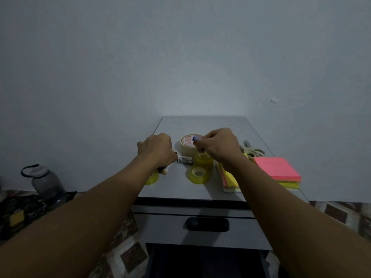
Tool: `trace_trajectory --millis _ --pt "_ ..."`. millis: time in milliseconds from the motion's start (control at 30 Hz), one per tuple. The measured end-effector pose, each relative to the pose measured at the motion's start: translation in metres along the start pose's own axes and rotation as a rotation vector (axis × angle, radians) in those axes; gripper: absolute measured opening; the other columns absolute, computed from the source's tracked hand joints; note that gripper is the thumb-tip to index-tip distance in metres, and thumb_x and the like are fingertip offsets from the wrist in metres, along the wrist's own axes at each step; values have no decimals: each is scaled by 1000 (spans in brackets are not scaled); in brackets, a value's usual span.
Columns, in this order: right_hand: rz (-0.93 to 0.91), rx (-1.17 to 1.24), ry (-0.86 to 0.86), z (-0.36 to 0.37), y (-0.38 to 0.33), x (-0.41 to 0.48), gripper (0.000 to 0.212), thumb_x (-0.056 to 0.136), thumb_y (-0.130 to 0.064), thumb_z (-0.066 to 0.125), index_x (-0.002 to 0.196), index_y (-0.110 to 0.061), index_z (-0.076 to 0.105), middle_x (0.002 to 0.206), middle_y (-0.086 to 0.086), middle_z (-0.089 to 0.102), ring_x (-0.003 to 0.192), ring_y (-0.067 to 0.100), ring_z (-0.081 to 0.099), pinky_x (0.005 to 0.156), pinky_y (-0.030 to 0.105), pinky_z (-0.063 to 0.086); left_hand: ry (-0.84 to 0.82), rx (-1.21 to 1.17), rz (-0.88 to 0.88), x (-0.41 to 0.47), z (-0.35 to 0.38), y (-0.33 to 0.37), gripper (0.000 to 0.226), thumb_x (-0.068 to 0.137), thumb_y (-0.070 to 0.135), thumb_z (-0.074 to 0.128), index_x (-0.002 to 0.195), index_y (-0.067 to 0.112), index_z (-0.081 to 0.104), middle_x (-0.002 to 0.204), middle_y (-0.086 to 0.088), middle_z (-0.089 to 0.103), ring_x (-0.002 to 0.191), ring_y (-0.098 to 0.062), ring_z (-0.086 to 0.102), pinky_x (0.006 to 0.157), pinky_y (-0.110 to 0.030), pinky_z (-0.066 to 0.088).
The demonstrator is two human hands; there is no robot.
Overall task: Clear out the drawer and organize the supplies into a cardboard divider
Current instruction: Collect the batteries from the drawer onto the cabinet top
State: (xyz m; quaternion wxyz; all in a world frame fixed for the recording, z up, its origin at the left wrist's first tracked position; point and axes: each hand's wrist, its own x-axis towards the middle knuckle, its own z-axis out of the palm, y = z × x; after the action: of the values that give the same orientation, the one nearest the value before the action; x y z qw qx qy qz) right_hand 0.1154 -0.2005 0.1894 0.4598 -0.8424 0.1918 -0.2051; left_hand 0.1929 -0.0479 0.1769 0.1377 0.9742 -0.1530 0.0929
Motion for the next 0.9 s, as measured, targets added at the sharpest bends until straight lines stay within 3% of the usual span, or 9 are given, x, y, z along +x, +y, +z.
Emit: trace_trajectory --millis 200,433,533,633,733,767,900 --pt "-3 -29 11 2 -4 0 20 69 -25 79 80 -8 77 81 7 74 83 22 68 72 46 61 32 -118 10 -3 -9 -7 17 80 30 70 91 18 67 93 -2 68 89 -26 63 82 -40 56" --pt "-54 -106 -1 13 -12 -3 19 72 -27 76 83 -12 77 83 6 73 84 22 66 67 35 58 124 -333 -45 -7 -23 -30 8 85 28 64 89 22 67 90 2 67 86 -19 62 70 -31 50" --pt "-85 -145 21 25 -15 -6 13 74 -34 74 69 -23 69 75 -2 68 83 22 65 76 42 58 158 -387 -71 -14 -23 -47 6 86 28 64 88 23 67 90 3 67 87 -19 63 71 -29 50" --pt "-102 -284 48 37 -17 -11 20 76 -41 71 65 -28 59 71 -7 60 86 24 60 88 41 47 177 -422 -81 -22 -19 -62 4 86 27 65 85 24 67 85 5 67 83 -16 63 68 -27 47" --pt "-175 -436 66 46 -13 -18 22 79 -42 67 69 -22 62 79 -1 60 88 25 52 81 41 24 197 -446 -91 -27 -14 -70 3 85 27 66 86 24 67 85 5 67 82 -16 62 67 -26 44" --pt "-215 -483 72 50 -12 -20 23 80 -42 66 71 -20 64 81 0 60 91 25 52 81 42 23 214 -450 -88 -28 -14 -71 4 86 27 66 88 23 67 87 5 67 84 -17 62 69 -26 44" --pt "-256 -503 53 63 -7 -17 29 81 -40 65 65 -22 50 82 1 56 105 26 51 94 52 37 242 -469 -73 -29 -13 -72 10 86 25 67 94 21 68 92 3 68 89 -18 61 72 -27 44"
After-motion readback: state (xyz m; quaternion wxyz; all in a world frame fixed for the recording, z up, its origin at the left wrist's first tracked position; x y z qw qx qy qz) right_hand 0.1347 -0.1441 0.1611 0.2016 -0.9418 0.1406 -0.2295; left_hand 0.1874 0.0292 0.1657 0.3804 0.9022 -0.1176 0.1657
